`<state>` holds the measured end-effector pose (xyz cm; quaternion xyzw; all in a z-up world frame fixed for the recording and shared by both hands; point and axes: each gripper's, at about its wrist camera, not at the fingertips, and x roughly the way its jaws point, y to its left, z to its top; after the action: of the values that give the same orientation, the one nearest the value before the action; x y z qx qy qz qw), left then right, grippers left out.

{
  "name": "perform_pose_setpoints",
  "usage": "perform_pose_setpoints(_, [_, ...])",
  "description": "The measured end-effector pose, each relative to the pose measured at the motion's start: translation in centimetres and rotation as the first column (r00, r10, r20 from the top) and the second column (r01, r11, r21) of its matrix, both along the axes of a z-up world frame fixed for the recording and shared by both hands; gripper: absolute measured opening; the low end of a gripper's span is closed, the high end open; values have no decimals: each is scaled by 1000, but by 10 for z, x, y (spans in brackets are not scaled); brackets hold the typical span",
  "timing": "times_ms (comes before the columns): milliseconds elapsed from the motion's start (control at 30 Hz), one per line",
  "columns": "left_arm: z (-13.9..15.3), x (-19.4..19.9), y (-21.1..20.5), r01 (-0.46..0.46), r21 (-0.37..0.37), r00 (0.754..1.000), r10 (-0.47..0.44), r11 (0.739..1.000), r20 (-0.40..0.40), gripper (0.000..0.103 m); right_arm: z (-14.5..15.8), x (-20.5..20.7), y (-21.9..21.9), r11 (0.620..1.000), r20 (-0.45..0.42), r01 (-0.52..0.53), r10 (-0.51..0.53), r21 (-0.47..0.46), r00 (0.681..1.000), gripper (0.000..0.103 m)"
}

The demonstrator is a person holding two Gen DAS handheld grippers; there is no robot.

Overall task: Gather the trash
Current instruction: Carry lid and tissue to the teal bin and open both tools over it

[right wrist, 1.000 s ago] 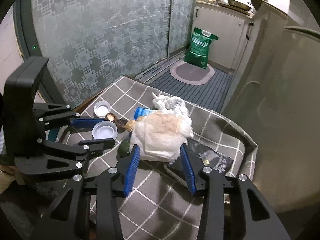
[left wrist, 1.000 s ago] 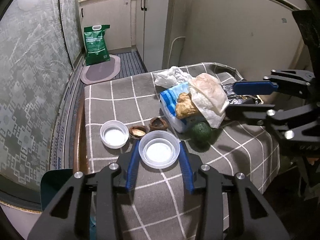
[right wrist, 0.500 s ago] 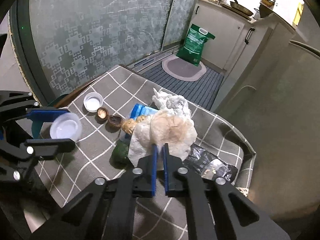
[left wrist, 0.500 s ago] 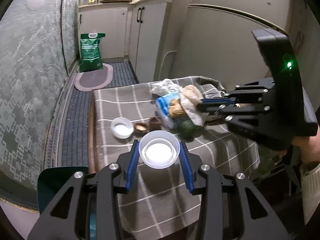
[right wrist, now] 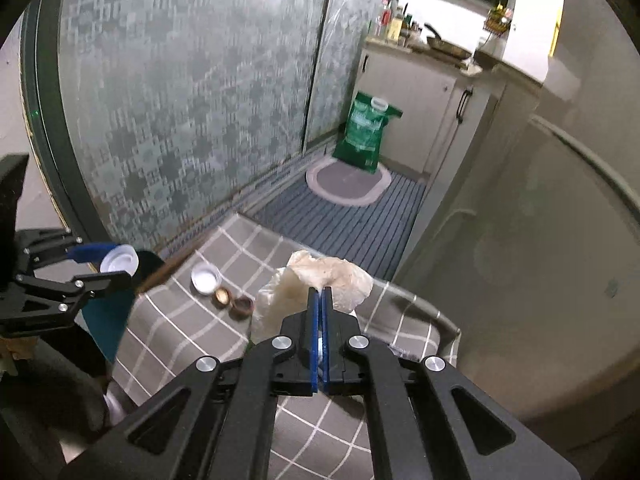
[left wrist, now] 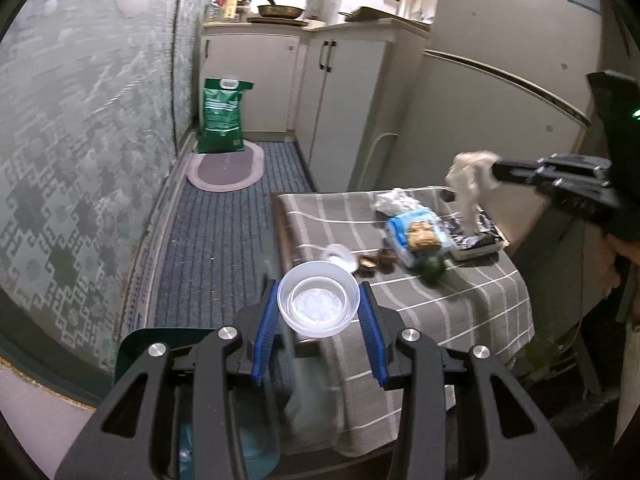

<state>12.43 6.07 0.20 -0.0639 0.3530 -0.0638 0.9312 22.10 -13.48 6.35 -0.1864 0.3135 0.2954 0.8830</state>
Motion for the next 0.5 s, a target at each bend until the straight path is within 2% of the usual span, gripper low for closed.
perform_pose_setpoints(200, [-8,-12,27,-47,25,999,47,999,-25,42,29,-20,25,997,58,-62,59,53,997,1])
perform_pose_setpoints(500, [-37,-24,68,-110,56,988,115,992,-106,42,32,-39,91,974,37,-215,213,77,976,1])
